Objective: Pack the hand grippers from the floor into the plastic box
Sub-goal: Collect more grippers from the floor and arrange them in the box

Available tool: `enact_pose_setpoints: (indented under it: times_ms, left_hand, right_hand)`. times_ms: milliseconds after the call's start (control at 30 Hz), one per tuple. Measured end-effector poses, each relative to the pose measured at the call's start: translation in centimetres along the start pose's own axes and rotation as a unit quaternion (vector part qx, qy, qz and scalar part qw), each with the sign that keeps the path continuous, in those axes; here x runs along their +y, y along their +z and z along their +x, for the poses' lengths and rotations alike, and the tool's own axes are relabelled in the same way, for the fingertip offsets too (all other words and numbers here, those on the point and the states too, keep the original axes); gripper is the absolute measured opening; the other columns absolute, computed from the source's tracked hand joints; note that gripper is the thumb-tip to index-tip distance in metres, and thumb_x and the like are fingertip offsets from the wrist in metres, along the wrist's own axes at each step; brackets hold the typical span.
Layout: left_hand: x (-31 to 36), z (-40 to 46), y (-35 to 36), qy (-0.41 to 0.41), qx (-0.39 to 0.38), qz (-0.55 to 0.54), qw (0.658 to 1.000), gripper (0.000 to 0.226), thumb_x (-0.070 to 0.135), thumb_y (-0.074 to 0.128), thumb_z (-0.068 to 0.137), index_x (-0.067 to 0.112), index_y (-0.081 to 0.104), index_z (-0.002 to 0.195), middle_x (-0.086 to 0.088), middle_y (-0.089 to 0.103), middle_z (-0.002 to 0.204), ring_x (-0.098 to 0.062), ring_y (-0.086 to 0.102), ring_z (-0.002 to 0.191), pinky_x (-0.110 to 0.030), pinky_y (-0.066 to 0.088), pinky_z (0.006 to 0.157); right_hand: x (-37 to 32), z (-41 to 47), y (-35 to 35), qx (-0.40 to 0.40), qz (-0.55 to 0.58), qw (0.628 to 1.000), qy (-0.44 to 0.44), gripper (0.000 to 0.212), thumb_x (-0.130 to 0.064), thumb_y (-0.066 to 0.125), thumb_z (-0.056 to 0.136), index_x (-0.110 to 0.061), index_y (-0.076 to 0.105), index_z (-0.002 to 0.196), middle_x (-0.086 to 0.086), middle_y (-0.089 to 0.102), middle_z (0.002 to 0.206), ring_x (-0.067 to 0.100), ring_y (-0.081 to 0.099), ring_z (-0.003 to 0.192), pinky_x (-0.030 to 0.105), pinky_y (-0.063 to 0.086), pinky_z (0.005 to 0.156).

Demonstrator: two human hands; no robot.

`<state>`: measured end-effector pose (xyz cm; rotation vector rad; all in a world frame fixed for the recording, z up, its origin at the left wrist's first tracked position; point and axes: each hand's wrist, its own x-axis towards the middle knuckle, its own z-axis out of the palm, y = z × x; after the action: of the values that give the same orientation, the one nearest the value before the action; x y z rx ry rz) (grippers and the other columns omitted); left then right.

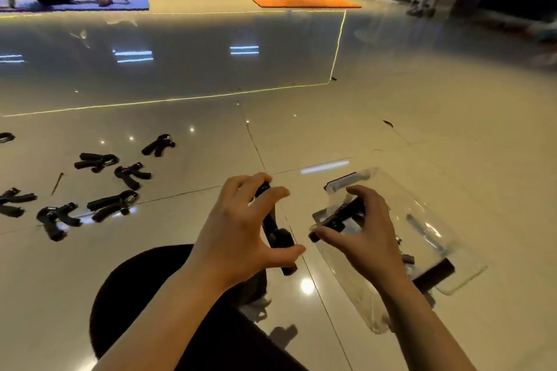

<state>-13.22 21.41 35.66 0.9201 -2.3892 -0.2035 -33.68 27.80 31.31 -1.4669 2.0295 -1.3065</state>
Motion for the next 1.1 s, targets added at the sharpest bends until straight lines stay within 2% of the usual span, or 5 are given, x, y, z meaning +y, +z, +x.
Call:
enact_pose_setpoints:
  times_ms: [233, 400, 567, 833, 1100]
  left_hand:
    - [4.1, 1.6, 4.3, 0.085, -0.028, -0.023, 0.996, 0.071, 0.066, 0.058, 0.058, 0.021, 0.06, 0.113, -0.004, 0.058, 0.116, -0.025, 0.049, 0.108, -0.029, 0.044, 0.081]
    - [5.1, 3.0, 5.8, 0.088, -0.075, -0.015, 0.993, 0.073, 0.068, 0.055, 0.058, 0.023, 0.057, 0.115, -0.003, 0.058, 0.117, -0.024, 0.05, 0.107, -0.032, 0.054, 0.073]
    - [6.3, 5.1, 6.3, 0.085, -0.071, -0.017, 0.994, 0.069, 0.067, 0.056, 0.058, 0.025, 0.057, 0.113, -0.002, 0.058, 0.117, -0.024, 0.05, 0.107, -0.029, 0.046, 0.076]
    - [10.5, 9.2, 8.6, 0.058, -0.038, 0.035, 0.997, 0.069, 0.068, 0.054, 0.059, 0.021, 0.064, 0.107, -0.003, 0.062, 0.112, -0.028, 0.056, 0.1, -0.039, 0.05, 0.074]
    - [12.4, 12.5, 12.4, 0.041, -0.119, 0.12, 0.985, 0.07, 0.072, 0.049, 0.059, 0.023, 0.065, 0.106, -0.005, 0.064, 0.11, -0.029, 0.06, 0.098, -0.042, 0.049, 0.076]
  right_hand:
    - [5.4, -0.8, -5.0, 0.03, -0.066, 0.995, 0.066, 0.076, -0.036, 0.087, 0.059, -0.038, 0.041, 0.119, -0.012, 0.039, 0.119, 0.004, 0.045, 0.102, 0.008, 0.034, 0.077]
    - [8.7, -0.5, -8.8, 0.035, -0.096, 0.986, 0.135, 0.079, -0.032, 0.089, 0.056, -0.031, 0.046, 0.123, -0.004, 0.041, 0.128, 0.016, 0.046, 0.112, 0.037, 0.045, 0.095]
    - [10.7, 1.8, -12.4, 0.008, -0.118, 0.982, 0.146, 0.075, -0.028, 0.086, 0.06, -0.029, 0.046, 0.124, -0.001, 0.041, 0.13, 0.018, 0.045, 0.113, 0.042, 0.045, 0.097]
    - [15.2, 7.7, -15.9, -0.166, -0.226, 0.953, 0.115, 0.078, -0.043, 0.083, 0.062, -0.027, 0.042, 0.127, 0.003, 0.041, 0.133, 0.015, 0.046, 0.106, 0.025, 0.038, 0.081]
    - [21.8, 9.7, -16.4, -0.138, -0.247, 0.943, 0.176, 0.086, -0.059, 0.079, 0.058, -0.026, 0.044, 0.129, 0.007, 0.041, 0.131, 0.025, 0.044, 0.118, 0.035, 0.042, 0.092]
